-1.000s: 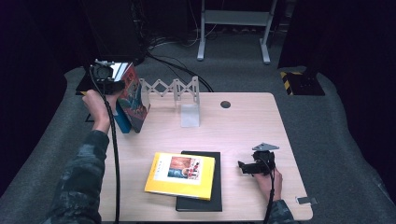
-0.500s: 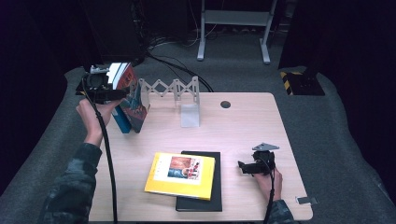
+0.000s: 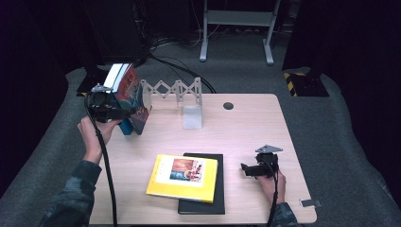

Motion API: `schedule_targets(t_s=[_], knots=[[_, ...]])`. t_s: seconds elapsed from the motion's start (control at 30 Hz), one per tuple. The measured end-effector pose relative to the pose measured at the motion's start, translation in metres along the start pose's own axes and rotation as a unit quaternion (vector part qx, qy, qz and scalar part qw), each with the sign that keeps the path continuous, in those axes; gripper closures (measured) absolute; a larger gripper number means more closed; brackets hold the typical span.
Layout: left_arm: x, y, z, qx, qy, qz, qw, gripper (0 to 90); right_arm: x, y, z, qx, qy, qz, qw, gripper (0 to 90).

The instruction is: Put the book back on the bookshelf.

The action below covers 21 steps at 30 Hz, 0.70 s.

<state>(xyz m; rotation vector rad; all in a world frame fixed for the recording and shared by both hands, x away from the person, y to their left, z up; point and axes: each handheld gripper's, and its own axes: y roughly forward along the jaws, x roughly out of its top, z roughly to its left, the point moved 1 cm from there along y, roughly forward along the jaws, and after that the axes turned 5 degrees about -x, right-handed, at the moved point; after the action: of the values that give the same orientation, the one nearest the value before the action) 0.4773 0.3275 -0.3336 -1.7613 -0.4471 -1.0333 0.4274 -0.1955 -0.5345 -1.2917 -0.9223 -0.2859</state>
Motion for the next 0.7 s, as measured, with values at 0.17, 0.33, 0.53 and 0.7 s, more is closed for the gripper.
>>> schedule_targets(t_s=[0.17, 0.33, 0.53, 0.7], knots=[[-0.024, 0.004, -0.003, -0.009, -0.002, 0.014, 0.9999, 3.0, 0.000, 0.000, 0.000, 0.002, -0.004, 0.004, 1.0000, 1.6], [-0.050, 0.012, -0.003, -0.017, -0.007, 0.028, 0.9994, 0.0, 0.000, 0.000, 0.001, 0.002, -0.005, 0.002, 1.0000, 1.6], [-0.081, 0.021, -0.007, -0.022, -0.011, 0.042, 0.9988, 0.0, 0.000, 0.000, 0.002, 0.003, -0.006, -0.001, 1.0000, 1.5], [-0.103, 0.025, -0.012, -0.025, -0.018, 0.034, 0.9989, 0.0, 0.000, -0.002, 0.001, 0.011, 0.010, -0.001, 0.9999, 2.2]])
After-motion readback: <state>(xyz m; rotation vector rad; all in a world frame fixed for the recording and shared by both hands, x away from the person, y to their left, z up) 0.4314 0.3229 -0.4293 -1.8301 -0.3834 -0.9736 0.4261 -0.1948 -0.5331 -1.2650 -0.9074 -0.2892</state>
